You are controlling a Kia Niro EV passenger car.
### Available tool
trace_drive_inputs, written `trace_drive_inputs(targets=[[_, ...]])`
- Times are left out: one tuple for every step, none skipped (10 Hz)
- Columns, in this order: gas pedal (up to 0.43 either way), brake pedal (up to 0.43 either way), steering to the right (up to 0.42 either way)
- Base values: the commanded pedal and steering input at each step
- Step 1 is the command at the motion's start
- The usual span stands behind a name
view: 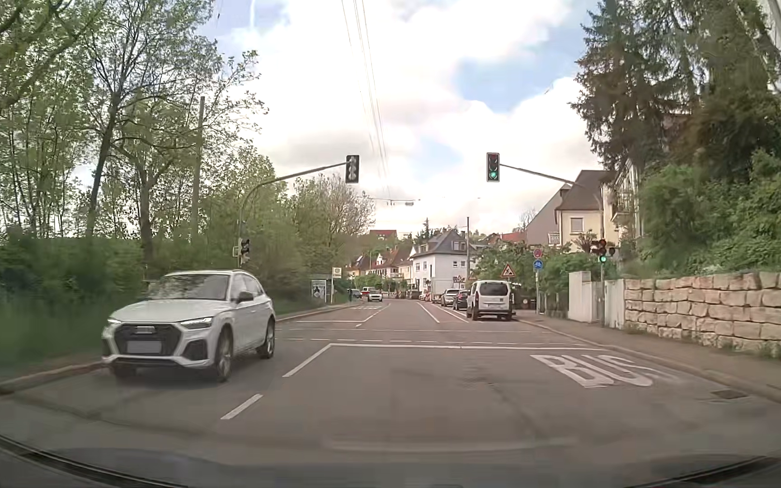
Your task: Follow the waypoints while adhering to traffic rules and regulations
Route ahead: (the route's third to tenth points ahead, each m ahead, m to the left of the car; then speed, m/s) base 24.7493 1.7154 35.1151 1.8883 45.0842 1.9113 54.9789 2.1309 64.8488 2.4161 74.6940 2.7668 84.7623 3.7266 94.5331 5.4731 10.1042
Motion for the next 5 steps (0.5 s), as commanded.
trace_drive_inputs(targets=[[0.098, 0.000, -0.003], [0.098, 0.000, -0.003], [0.098, 0.000, -0.003], [0.098, 0.000, -0.002], [0.098, 0.000, -0.003]])
